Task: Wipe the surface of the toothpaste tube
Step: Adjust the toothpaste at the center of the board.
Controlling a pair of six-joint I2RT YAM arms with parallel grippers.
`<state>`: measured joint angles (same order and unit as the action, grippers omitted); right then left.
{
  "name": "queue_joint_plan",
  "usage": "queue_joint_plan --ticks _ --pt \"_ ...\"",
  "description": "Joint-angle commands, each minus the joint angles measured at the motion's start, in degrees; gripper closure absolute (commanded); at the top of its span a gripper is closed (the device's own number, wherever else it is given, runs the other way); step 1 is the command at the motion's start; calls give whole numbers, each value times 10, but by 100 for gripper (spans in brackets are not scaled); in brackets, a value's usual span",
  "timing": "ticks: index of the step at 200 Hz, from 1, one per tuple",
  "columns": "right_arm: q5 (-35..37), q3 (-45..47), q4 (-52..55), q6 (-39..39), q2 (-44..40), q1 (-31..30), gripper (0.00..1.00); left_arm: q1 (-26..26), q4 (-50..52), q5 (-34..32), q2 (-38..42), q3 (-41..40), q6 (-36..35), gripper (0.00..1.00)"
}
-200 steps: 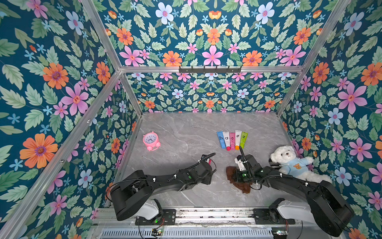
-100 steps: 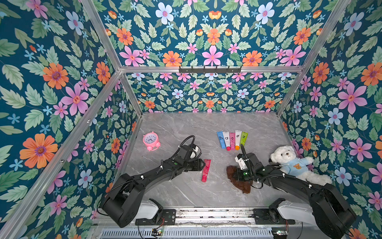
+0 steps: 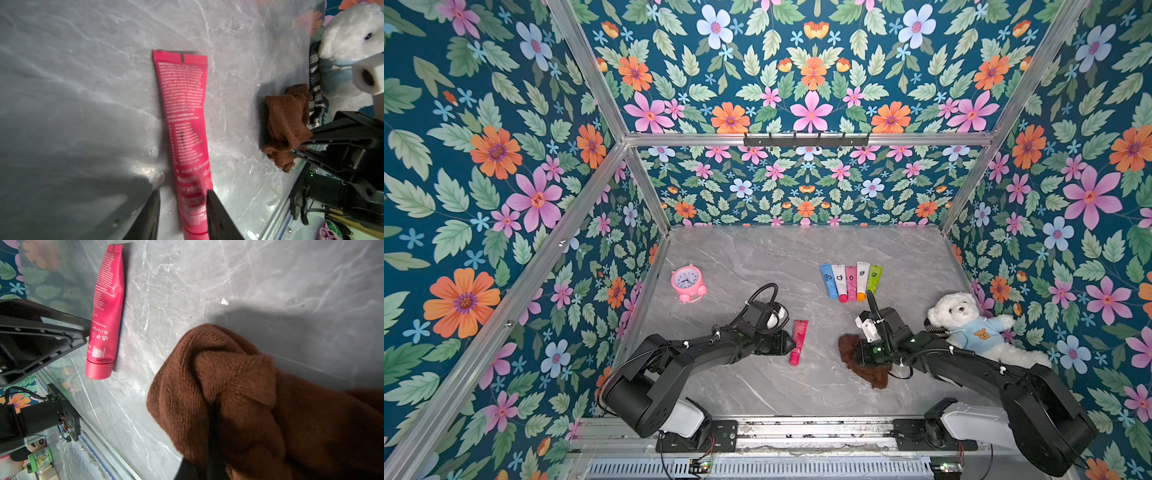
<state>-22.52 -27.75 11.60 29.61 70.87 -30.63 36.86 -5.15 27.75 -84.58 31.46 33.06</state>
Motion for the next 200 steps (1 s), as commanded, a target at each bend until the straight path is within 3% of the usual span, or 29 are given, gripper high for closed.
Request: queue_joint_plan --ticks 1,72,86,113,147,163,200 --pt "-11 -2 -7 -4 3 0 100 0 -18 -5 -11 -1 0 63" --pt "-17 -1 -16 -6 10 0 100 11 -15 -25 -45 2 -3 70" --pt "-19 0 -18 -7 12 0 100 18 -4 -39 -51 6 -7 77" --pt "-21 0 -23 -6 14 0 100 32 16 -61 -64 17 -12 100" --pt "-23 2 -21 -6 7 0 100 40 84 -99 -54 45 -32 100" --pt "-21 3 -17 -6 0 0 100 39 160 -143 -35 73 -59 100" --pt "-18 8 -10 -7 -13 0 100 40 396 -334 -9 171 -110 100"
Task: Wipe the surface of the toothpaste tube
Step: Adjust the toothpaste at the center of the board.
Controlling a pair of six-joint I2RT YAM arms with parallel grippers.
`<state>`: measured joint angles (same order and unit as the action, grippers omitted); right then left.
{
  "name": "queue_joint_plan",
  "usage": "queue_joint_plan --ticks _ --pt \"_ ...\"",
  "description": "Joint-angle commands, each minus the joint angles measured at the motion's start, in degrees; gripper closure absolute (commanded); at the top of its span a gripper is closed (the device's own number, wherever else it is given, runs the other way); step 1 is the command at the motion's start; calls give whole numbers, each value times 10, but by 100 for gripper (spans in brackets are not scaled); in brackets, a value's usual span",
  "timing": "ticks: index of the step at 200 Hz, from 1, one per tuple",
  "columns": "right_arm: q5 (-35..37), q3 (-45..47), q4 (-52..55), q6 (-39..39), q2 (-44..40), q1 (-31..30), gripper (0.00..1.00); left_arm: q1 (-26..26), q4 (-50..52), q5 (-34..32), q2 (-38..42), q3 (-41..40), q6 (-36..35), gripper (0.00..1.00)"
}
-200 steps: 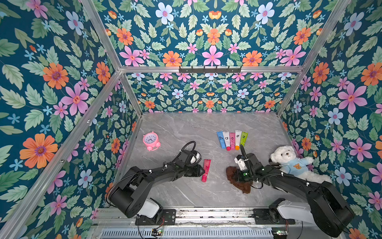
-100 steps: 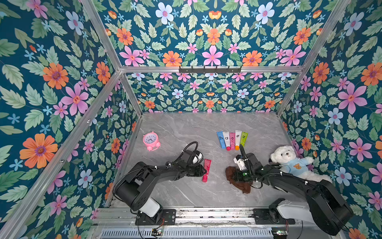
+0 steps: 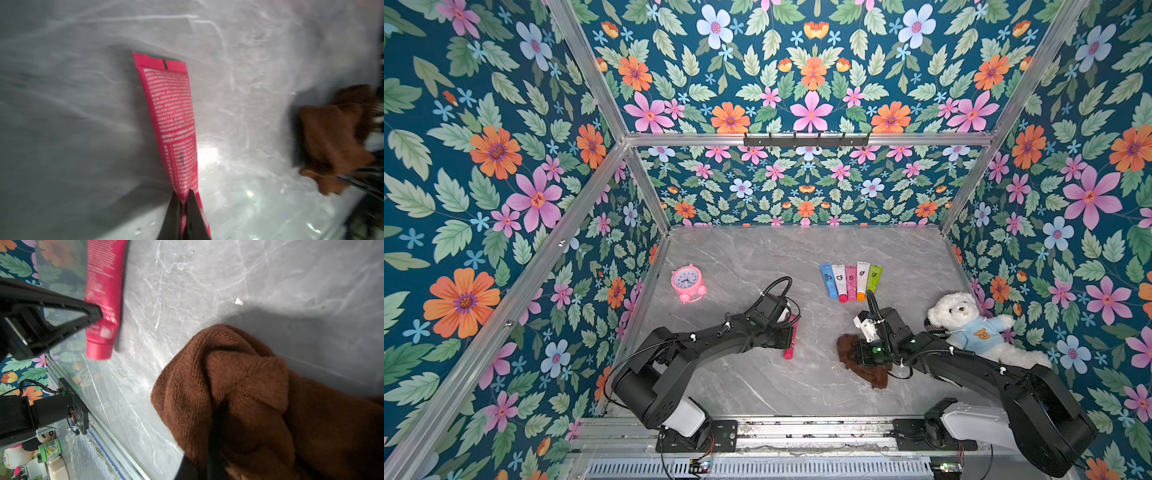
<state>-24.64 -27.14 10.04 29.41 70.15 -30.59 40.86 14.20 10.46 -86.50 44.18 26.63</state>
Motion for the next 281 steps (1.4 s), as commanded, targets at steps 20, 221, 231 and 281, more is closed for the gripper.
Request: queue_joint_plan --ticks 20,221,231,281 --pt "3 1 4 -6 -5 0 100 -1 281 -245 -5 88 -51 100" --pt "2 -1 21 -12 -10 1 100 123 189 -262 -105 139 -22 65" --pt "1 -2 20 -12 -7 0 100 125 175 -252 -89 132 -23 64" --pt "-3 -5 18 -12 -9 0 100 119 125 -288 7 88 3 62"
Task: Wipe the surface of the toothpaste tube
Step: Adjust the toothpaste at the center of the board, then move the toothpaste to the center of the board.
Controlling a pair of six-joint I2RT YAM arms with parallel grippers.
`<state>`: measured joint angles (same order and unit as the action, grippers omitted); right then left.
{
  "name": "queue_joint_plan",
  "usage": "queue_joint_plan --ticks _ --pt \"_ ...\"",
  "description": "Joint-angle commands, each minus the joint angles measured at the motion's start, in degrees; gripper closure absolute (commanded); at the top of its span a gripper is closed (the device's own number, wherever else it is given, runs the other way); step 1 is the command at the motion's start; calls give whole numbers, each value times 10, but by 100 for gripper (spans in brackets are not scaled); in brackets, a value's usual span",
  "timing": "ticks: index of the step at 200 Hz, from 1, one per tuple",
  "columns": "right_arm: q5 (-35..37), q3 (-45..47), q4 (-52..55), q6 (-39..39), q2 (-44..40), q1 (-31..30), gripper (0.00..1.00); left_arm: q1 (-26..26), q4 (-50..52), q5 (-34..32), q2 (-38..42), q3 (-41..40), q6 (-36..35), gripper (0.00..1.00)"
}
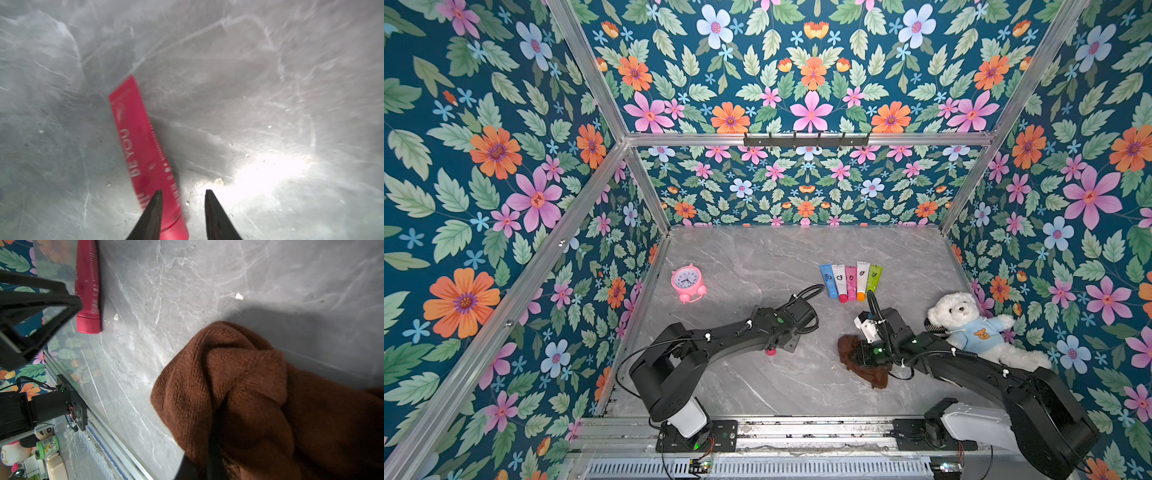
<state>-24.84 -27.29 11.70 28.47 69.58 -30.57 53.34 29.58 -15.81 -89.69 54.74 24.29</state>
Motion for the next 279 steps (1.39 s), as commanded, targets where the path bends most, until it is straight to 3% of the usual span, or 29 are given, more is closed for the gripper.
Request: queue_joint_plan --ticks 1,22,63,113,178,202,240,279 --pt "-1 -3 2 -3 -4 0 100 -6 -30 -26 41 -19 27 62" --pt "-1 -3 6 -3 -8 0 100 -20 -59 -15 99 -65 53 54" --pt "-2 -4 2 -3 -3 0 100 -35 -122 74 168 -166 109 27" --pt "-21 -19 -18 -2 26 0 100 -35 -178 105 191 -232 143 26" --pt "-25 -34 -10 -3 27 0 100 -35 -201 95 128 -245 131 45" --pt "-21 -36 1 -4 16 0 100 -34 -204 92 129 -251 122 64" --pt "-14 -58 22 -19 -5 0 100 13 -162 64 86 -201 23 89" --pt "2 -97 41 -45 -4 0 100 66 -220 121 33 -162 -54 94"
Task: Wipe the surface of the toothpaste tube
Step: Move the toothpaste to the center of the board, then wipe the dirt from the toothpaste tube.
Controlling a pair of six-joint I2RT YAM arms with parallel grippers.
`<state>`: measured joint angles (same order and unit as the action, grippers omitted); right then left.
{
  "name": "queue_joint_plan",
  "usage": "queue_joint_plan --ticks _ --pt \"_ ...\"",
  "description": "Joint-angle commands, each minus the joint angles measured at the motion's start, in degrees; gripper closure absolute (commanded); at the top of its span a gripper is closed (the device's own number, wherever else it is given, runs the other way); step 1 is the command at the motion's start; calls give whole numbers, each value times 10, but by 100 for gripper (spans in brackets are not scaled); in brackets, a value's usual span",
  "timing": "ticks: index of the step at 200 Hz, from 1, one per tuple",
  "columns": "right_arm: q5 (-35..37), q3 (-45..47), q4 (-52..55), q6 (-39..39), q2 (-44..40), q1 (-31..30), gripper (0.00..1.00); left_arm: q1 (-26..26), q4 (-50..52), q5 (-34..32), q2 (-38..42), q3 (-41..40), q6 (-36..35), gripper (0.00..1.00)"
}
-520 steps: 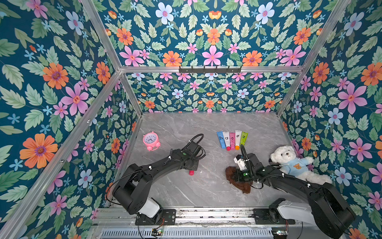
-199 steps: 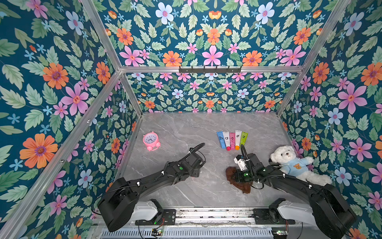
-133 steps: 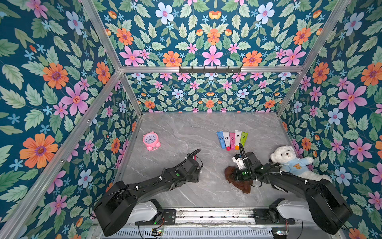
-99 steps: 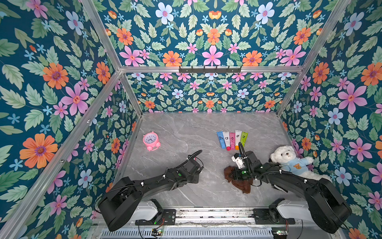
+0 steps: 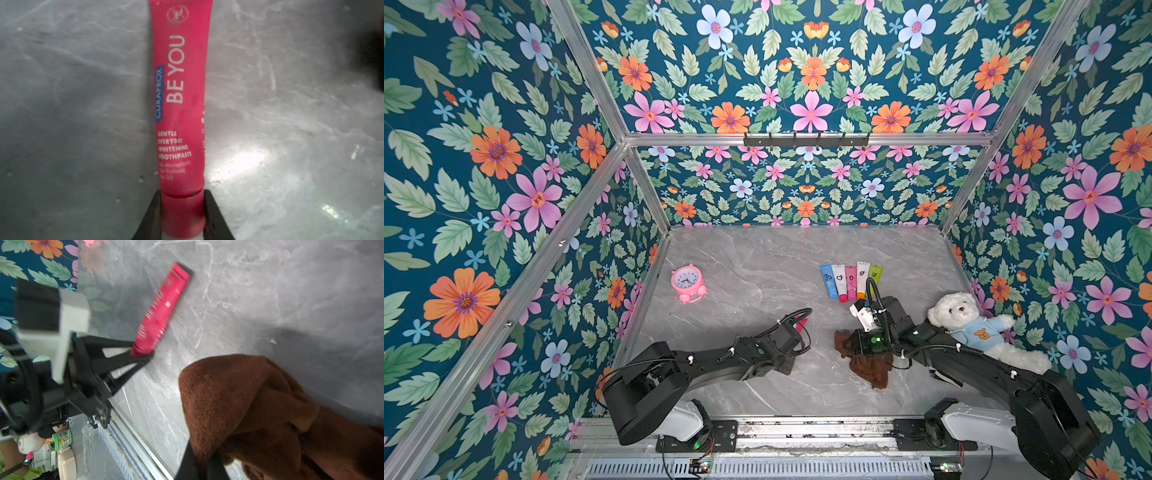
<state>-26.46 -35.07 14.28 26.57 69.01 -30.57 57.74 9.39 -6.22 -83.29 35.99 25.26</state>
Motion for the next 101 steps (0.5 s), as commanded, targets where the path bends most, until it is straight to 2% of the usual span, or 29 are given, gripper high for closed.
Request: queue_joint_plan --ticks 1,26,101 --pt "19 -20 15 -26 2 0 100 23 -18 25 -33 28 -65 94" --pt "24 -51 -3 -32 35 1 100 46 -25 28 -60 46 -84 97" --pt "-6 -104 -75 -41 233 1 100 73 -72 21 -68 14 -84 100"
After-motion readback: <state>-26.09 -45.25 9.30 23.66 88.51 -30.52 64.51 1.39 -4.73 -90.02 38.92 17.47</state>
